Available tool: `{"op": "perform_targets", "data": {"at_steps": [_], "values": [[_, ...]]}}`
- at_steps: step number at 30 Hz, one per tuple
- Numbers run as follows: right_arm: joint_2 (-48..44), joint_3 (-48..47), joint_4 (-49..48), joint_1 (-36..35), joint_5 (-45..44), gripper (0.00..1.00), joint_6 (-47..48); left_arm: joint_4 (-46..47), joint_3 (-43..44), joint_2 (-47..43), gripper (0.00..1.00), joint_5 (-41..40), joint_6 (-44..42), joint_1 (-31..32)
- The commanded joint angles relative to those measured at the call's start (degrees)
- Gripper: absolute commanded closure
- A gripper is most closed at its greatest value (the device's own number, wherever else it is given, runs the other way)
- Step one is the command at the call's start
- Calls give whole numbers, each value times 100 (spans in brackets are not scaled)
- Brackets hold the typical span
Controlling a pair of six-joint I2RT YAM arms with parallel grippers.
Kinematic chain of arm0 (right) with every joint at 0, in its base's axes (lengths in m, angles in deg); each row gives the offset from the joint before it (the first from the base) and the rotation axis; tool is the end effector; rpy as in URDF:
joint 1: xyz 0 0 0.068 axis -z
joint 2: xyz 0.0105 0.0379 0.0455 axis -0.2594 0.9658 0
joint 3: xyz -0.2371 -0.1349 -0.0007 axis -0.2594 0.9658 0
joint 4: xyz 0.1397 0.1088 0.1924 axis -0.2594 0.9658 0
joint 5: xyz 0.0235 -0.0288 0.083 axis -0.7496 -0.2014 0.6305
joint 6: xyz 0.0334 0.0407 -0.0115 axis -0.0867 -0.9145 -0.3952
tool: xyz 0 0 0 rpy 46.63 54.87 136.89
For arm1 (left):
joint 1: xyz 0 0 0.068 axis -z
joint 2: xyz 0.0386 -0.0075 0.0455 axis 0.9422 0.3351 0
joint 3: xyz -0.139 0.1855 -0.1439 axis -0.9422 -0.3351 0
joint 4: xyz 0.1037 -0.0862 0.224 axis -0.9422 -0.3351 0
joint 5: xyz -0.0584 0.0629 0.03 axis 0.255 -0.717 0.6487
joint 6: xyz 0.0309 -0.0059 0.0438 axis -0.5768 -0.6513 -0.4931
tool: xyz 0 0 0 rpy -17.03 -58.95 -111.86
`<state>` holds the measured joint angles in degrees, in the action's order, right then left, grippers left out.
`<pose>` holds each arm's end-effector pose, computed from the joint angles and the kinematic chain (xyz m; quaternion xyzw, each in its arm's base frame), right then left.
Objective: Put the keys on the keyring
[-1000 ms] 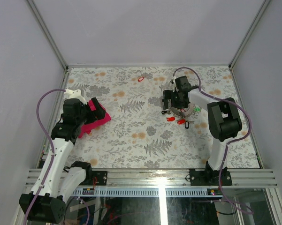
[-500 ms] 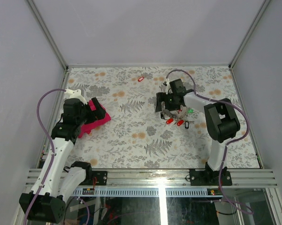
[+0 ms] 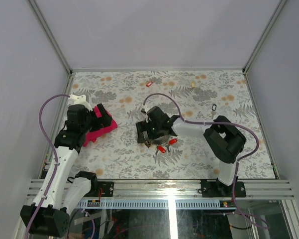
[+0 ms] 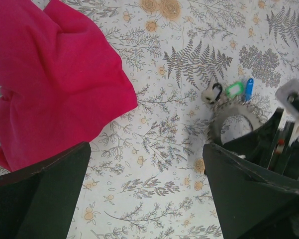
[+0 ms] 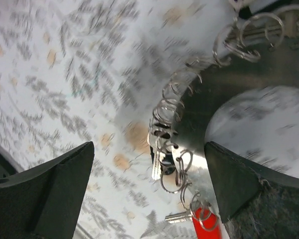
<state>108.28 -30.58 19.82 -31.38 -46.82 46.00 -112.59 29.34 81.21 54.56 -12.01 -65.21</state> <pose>0.2698 0.2948 0.1670 -0.1897 0.9048 0.3027 0.2318 0.1814 -0.0196 0.2961 -0.0917 0.8777 -0.1386 0.4495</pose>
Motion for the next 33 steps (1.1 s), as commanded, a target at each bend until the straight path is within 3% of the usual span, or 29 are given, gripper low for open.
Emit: {"op": "perform_targets", "data": {"at_steps": [1, 5, 9, 14, 18, 25, 29, 33], "values": [[-869, 433, -276, -452, -398, 0, -232, 248, -11, -69, 0, 95, -121, -12], [-2384, 1134, -359, -451, -1321, 1, 9, 283, 60, 25, 0, 295, -120, -3], [-3356, 1339, 577, 160, -1960, 1, 247, 459, 57, 191, 0, 392, 259, 405], [-4524, 2068, 1158, 1776, -1386, 1, 127, 835, 59, 638, 0, -627, 938, 2109], [-5367, 2571, 1543, 2623, -1030, 1, 56, 1369, 103, 1452, 4, -1183, 1370, 3444], [-6600, 2922, 2199, 2752, -869, 1, -206, 1687, 1207, 3731, 18, -1559, 1089, 4825], [-7182, 2970, 2550, 2758, -818, 1, -324, 1463, 1945, 4929, 29, -1899, 832, 5150], [-7480, 2928, 2843, 2752, -748, 1, -347, 1179, 2438, 5587, 30, -2154, 712, 5219]]}}
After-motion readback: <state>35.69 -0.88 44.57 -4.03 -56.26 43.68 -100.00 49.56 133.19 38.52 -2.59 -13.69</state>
